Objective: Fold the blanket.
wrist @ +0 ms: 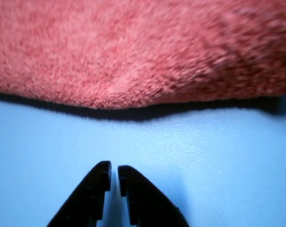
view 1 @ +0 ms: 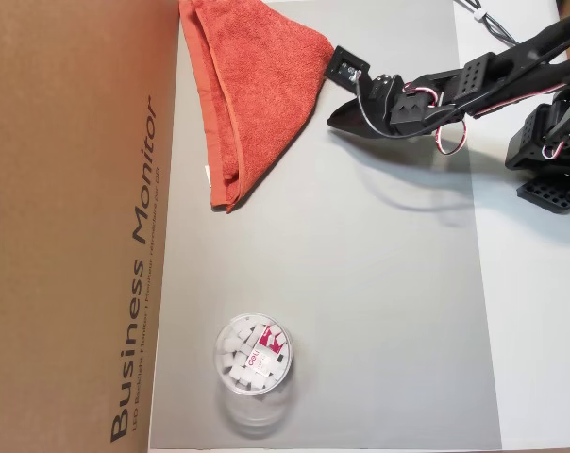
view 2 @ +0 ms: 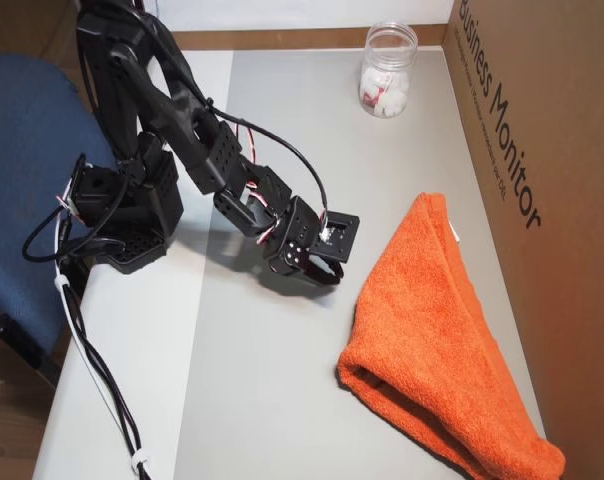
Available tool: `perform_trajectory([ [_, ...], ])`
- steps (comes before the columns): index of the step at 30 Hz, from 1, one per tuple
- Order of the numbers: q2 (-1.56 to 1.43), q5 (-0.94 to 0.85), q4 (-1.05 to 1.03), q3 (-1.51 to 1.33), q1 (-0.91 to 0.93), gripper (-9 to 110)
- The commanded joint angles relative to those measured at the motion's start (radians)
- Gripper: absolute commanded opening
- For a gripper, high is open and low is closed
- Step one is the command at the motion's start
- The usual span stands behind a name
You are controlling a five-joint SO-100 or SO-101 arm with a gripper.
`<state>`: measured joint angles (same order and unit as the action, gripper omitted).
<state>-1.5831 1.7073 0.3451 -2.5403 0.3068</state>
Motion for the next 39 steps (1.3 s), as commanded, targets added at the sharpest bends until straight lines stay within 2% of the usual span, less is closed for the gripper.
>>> perform_trajectory([
  [1,-0.098,0.032,0.003,-0.026,0.002,0],
  [7,-0.224,0.035,-0.011,-0.104,0.008,0],
  [17,-0.529,0.023,-0.471,-0.114,0.008,0],
  [33,-0.881,0.014,-0.87,-0.118,-0.012,0],
  [39,-1.0,-0.063,-1.015,-0.12,-0.051,0],
])
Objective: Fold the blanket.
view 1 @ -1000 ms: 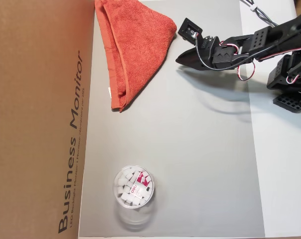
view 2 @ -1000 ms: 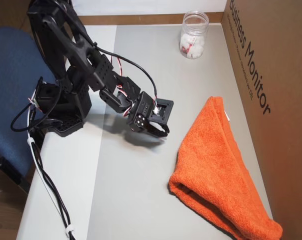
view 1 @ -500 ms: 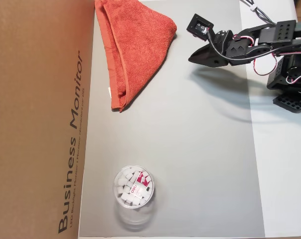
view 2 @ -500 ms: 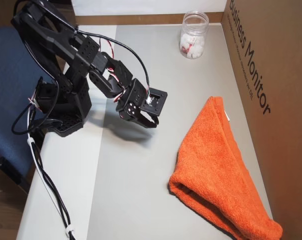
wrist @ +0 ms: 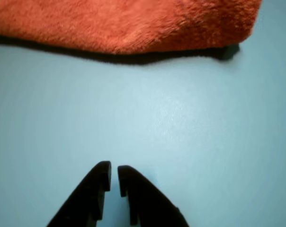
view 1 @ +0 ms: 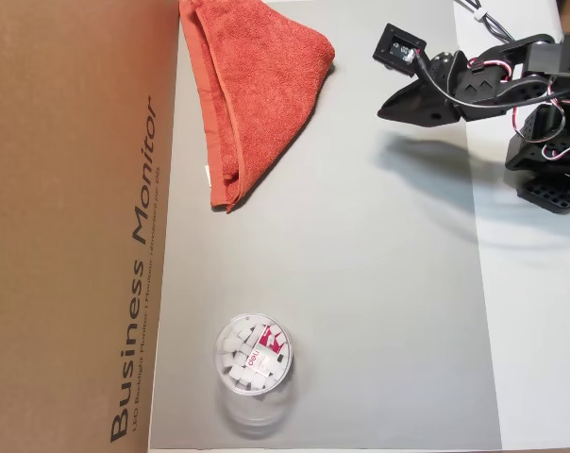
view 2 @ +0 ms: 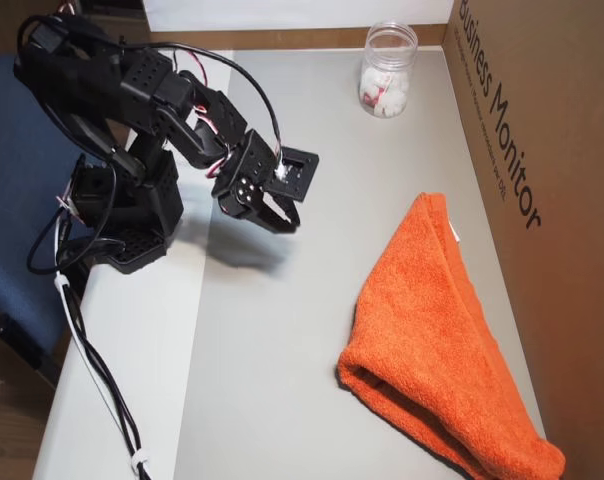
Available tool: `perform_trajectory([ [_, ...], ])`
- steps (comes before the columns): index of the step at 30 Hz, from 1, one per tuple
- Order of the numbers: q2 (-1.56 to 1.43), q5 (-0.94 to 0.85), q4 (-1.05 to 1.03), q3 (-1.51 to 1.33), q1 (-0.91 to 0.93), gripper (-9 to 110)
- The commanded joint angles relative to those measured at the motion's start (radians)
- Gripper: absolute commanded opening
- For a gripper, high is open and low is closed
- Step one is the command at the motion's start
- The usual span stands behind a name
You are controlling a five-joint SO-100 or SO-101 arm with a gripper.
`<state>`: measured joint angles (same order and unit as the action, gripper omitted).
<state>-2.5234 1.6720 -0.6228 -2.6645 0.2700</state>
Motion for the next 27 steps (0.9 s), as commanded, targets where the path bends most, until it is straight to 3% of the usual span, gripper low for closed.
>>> perform_trajectory([
  [1,-0.083,-0.032,-0.072,0.005,-0.026,0],
  [11,-0.252,-0.103,-0.296,-0.005,-0.173,0],
  [27,-0.561,-0.172,-0.314,-0.31,-0.245,0],
])
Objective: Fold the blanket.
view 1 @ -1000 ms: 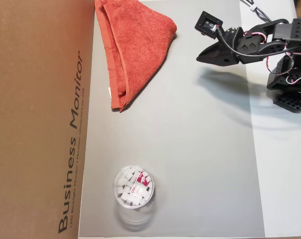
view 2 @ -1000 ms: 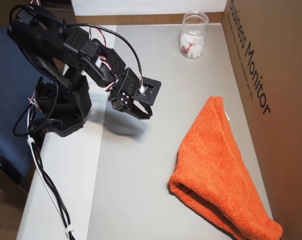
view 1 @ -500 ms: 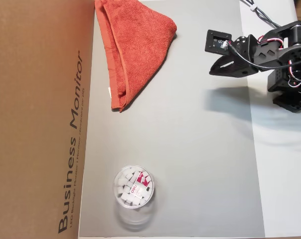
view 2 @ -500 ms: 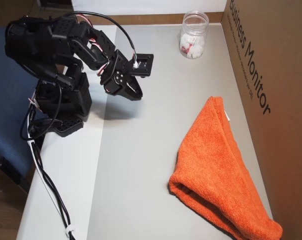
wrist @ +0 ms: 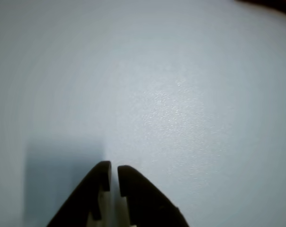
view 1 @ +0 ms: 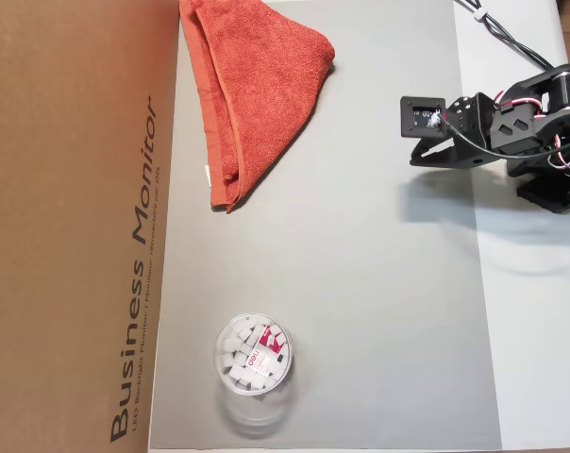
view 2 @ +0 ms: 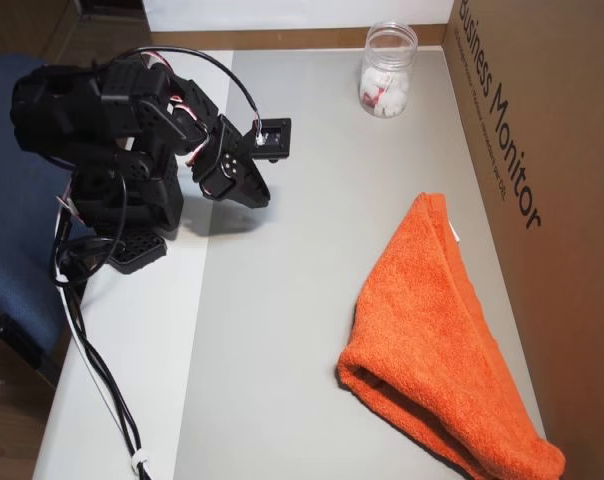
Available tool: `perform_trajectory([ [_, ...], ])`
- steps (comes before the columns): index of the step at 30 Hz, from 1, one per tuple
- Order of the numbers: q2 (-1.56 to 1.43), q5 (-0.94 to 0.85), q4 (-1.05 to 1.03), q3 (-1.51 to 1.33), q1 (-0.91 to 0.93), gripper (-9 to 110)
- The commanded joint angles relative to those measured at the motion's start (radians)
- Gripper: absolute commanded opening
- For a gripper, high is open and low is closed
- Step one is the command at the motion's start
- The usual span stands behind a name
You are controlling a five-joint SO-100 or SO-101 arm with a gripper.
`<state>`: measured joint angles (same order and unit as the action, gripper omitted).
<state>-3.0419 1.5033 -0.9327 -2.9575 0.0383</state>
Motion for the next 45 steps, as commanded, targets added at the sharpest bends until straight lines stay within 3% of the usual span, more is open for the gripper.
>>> perform_trajectory([
  [1,-0.058,-0.003,-0.005,-0.032,-0.018,0],
  [19,-0.187,0.003,-0.064,-0.181,-0.038,0],
  [29,-0.187,0.014,-0.293,-0.181,-0.023,0],
  [45,-0.356,0.0,-0.387,-0.178,-0.023,0],
])
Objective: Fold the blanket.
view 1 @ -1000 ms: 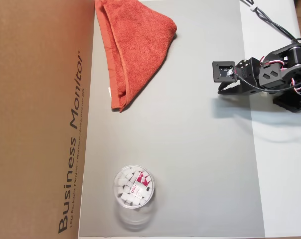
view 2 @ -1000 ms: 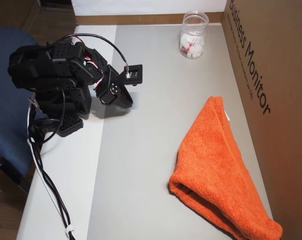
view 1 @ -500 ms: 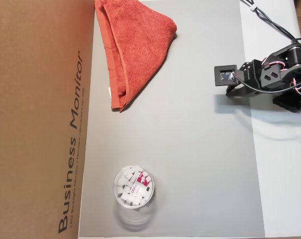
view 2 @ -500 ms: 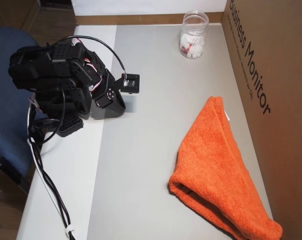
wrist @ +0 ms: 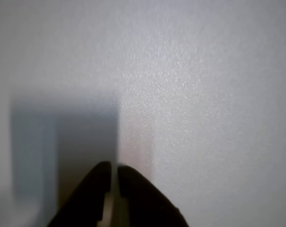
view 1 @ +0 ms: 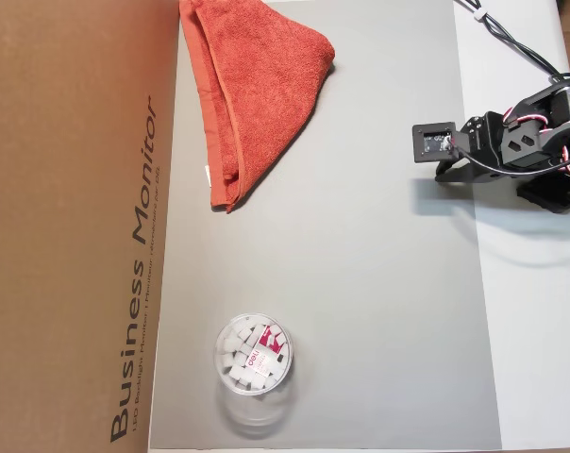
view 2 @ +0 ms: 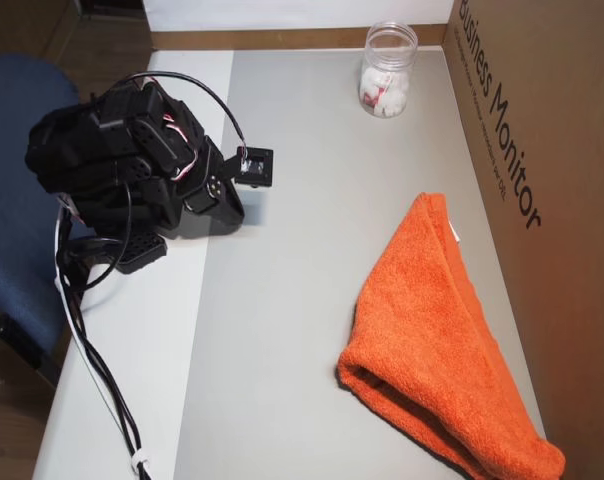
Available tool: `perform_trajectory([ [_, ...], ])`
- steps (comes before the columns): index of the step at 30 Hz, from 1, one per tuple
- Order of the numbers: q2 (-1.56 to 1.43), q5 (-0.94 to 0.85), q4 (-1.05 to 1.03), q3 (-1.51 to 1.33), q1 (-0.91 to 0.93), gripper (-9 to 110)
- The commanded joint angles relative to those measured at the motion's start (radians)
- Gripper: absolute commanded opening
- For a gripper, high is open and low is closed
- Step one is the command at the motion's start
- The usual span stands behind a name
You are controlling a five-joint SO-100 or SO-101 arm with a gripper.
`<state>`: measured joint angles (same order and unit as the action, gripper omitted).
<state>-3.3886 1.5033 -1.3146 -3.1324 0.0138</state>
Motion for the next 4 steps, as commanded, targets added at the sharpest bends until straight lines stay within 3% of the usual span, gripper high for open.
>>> perform_trajectory([
  [1,-0.008,0.0,-0.005,-0.003,0.002,0],
  [4,-0.008,0.0,-0.005,-0.003,0.002,0],
])
